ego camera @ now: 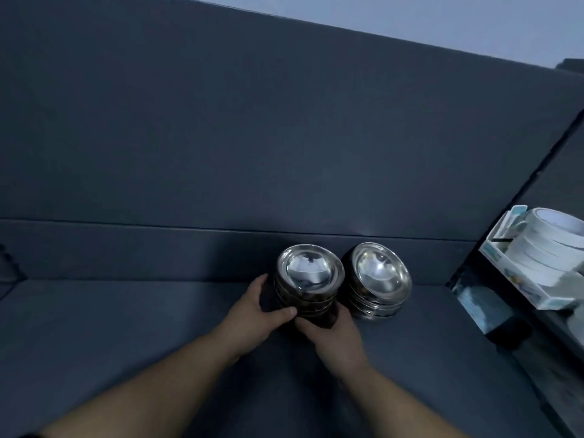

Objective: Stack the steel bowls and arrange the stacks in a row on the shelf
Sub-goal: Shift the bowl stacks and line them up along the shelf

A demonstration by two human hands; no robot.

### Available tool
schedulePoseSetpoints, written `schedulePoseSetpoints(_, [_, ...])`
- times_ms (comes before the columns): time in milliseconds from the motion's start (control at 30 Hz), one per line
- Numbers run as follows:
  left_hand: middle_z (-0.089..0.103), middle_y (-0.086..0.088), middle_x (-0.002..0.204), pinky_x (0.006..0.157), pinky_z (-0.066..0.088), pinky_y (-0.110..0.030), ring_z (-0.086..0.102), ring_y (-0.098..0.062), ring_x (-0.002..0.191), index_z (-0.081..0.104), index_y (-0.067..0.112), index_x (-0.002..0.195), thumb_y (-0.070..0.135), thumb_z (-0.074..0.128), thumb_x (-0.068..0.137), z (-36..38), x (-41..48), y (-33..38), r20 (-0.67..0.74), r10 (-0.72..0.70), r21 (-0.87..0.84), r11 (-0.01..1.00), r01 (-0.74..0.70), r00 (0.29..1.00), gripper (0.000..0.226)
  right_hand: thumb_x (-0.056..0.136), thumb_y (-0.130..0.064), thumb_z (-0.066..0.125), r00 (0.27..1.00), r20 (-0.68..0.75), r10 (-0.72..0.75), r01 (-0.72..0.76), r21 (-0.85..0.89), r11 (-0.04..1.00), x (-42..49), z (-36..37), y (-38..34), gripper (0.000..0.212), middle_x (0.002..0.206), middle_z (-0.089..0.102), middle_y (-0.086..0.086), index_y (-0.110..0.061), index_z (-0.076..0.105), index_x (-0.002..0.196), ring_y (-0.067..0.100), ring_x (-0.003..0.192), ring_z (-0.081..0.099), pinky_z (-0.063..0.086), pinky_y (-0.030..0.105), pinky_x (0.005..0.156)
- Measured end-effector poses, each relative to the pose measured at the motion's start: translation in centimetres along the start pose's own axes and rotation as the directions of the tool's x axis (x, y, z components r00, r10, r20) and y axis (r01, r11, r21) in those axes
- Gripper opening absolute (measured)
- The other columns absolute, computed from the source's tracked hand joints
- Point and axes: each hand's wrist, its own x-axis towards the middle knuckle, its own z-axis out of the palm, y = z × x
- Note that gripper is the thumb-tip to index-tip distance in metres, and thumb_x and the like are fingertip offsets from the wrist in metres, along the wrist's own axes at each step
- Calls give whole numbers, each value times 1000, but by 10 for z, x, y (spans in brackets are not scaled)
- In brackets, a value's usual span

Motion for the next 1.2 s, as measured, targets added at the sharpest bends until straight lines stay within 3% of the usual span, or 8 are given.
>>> schedulePoseSetpoints(133, [41, 3, 145, 113, 32, -26, 41, -16, 135, 34, 20, 146, 48, 73, 78, -9, -51, -16, -140, -70, 257, 961, 105, 988, 83, 77, -30, 79, 994, 108, 13, 3, -139, 990, -21, -8, 12, 62, 115, 65, -1, -17, 51, 131, 12, 101, 61, 47, 27, 92])
schedulePoseSetpoints(267, [43, -2, 142, 102, 28, -12, 42, -15, 133, 39, 23, 143, 44, 68, 84, -18, -134, -34, -299, -117, 403, 884, 236, 947, 69, 78, -30, 77, 930, 357, -91, 211, -313, 926, -49, -13, 20, 43, 108, 68, -1, -18, 63, 117, 12, 97, 65, 50, 32, 96])
schedulePoseSetpoints(433, [50, 0, 136, 92, 30, -10, 50, -13, 124, 48, 21, 135, 37, 69, 85, -29, -249, -55, -528, -138, 393, 835, 385, 838, 56, 81, -32, 72, 726, 634, -268, 592, -378, 712, -100, -1, 18, 39, 109, 63, -8, -23, 61, 118, 5, 104, 59, 38, 12, 87])
schedulePoseSetpoints(567, [48, 3, 137, 95, 35, -16, 56, -11, 114, 49, 24, 135, 38, 67, 86, -47, -340, -77, -627, -193, 367, 782, 505, 755, 55, 81, -30, 71, 547, 753, -366, 772, -284, 569, -150, 36, 13, 43, 120, 60, -3, -21, 61, 122, 14, 115, 57, 38, 18, 96])
schedulePoseSetpoints(733, [45, 1, 142, 102, 34, -20, 49, -14, 127, 41, 23, 142, 43, 63, 88, -80, -451, -118, -716, -292, 292, 700, 652, 634, 61, 89, -43, 57, 333, 903, -273, 879, -192, 436, -235, 107, 5, 45, 133, 49, -8, -30, 51, 132, 10, 124, 49, 38, 21, 101])
schedulePoseSetpoints(900, [39, 2, 147, 105, 32, -19, 43, -12, 131, 38, 24, 142, 45, 60, 89, -135, -565, -176, -762, -392, 176, 639, 749, 514, 62, 86, -47, 58, 252, 961, -118, 909, -193, 370, -333, 203, 9, 39, 118, 63, -3, -27, 58, 119, 15, 107, 60, 49, 27, 91])
schedulePoseSetpoints(1000, [40, 2, 147, 105, 36, -22, 45, -14, 131, 38, 25, 142, 46, 59, 89, -178, -630, -205, -783, -434, 112, 607, 787, 446, 61, 88, -41, 58, 185, 983, -24, 937, -168, 307, -398, 266, 6, 43, 124, 62, 0, -23, 55, 127, 16, 113, 57, 44, 24, 91])
schedulePoseSetpoints(1200, [43, 2, 145, 106, 39, -27, 46, -15, 129, 40, 25, 141, 46, 60, 88, -259, -724, -245, -815, -473, 22, 551, 834, 334, 60, 83, -45, 58, 136, 991, -23, 943, -122, 310, -493, 377, -18, 48, 122, 62, -4, -29, 54, 128, 18, 106, 61, 52, 32, 89])
